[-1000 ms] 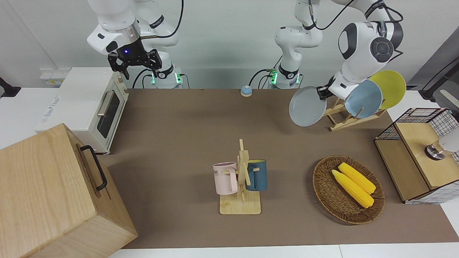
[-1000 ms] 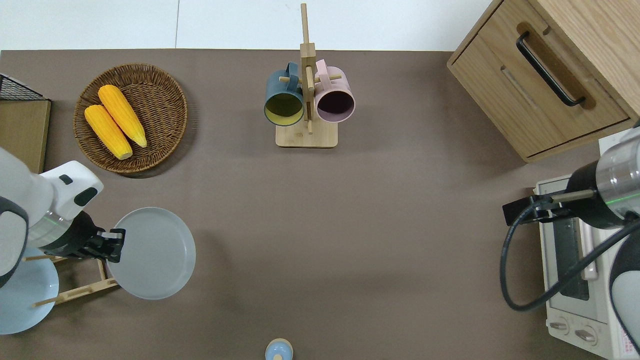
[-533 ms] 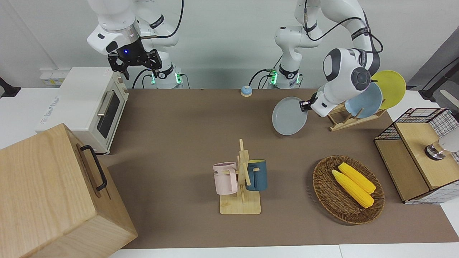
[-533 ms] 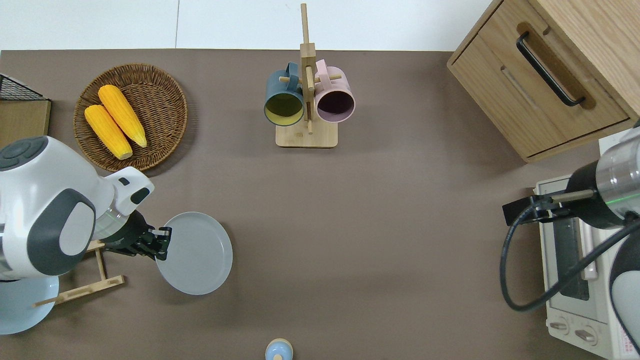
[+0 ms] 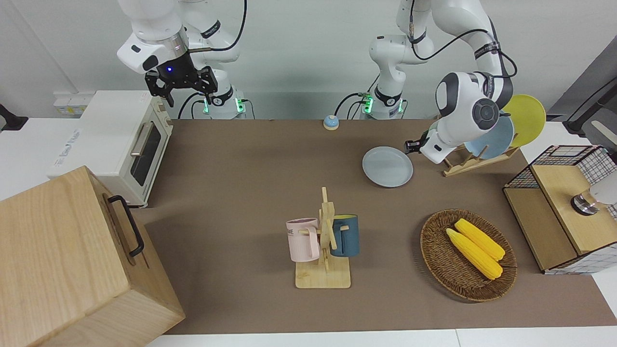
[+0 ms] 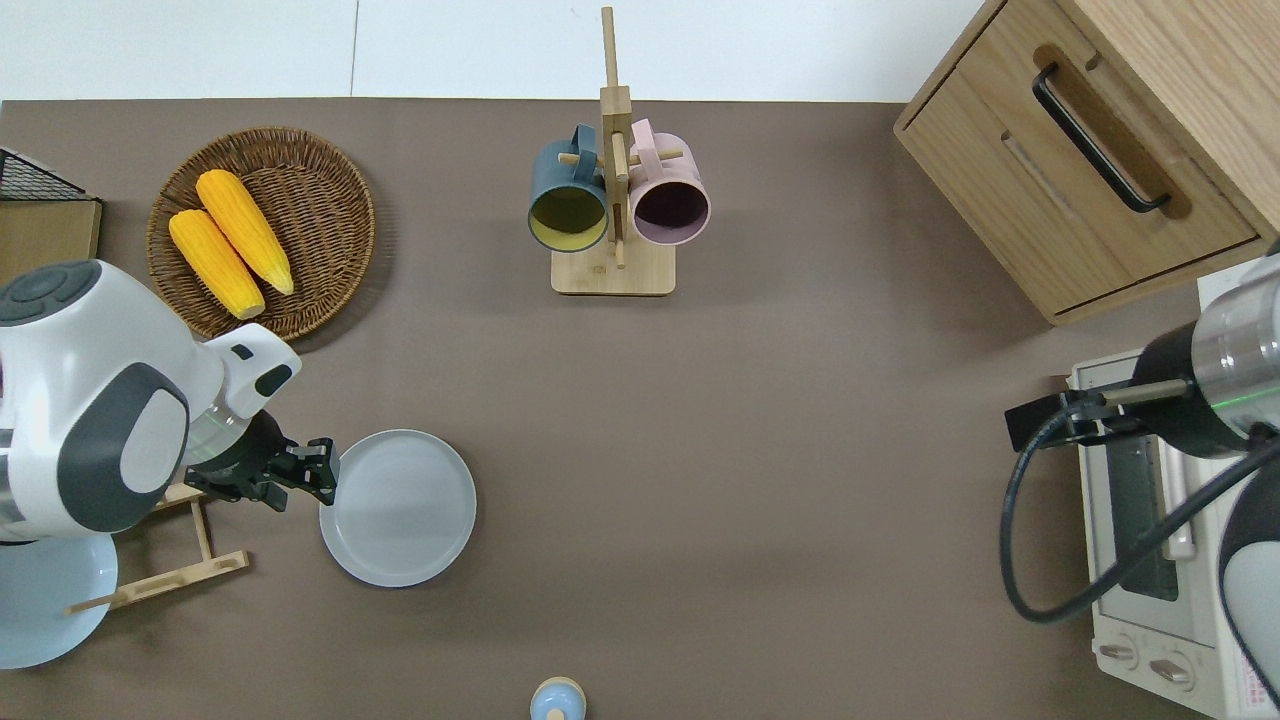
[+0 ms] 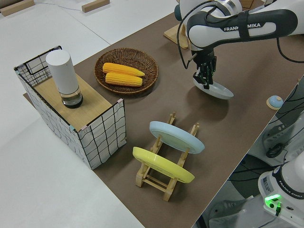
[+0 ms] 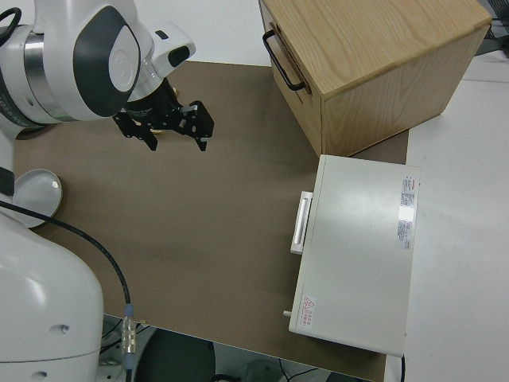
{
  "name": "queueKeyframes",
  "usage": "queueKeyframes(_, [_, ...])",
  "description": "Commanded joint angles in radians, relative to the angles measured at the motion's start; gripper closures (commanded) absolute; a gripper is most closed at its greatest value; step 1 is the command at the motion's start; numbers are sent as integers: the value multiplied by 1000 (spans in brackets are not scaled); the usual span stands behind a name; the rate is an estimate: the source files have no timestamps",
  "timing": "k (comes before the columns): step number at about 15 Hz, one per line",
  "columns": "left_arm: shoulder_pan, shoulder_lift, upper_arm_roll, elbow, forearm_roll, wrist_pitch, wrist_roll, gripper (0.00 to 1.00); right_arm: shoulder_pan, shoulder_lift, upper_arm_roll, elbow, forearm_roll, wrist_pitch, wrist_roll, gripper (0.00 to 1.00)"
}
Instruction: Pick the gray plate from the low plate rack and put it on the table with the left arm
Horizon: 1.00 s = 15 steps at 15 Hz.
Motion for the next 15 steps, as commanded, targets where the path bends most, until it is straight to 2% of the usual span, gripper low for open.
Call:
queueKeyframes(1, [-3,-9,18,69,23,-28,0,118,-13,-5,7,6,3,-15,-3,13])
queueKeyframes(3, [-3,-10,18,123,52,-28,-2,16,-15,-5,7,6,3,-15,-3,13])
queueKeyframes(7, [-7,-36,18,189,95,-27,-6,9,-15,-5,7,6,3,-15,-3,11])
queueKeyframes(12, [-1,-41,12,314,95,-18,-39,7,-13,-5,7,6,3,-15,-3,11])
queueKeyframes(15, [2,-64,11,318,87,37,-26,7,-13,-5,7,6,2,-15,-3,13])
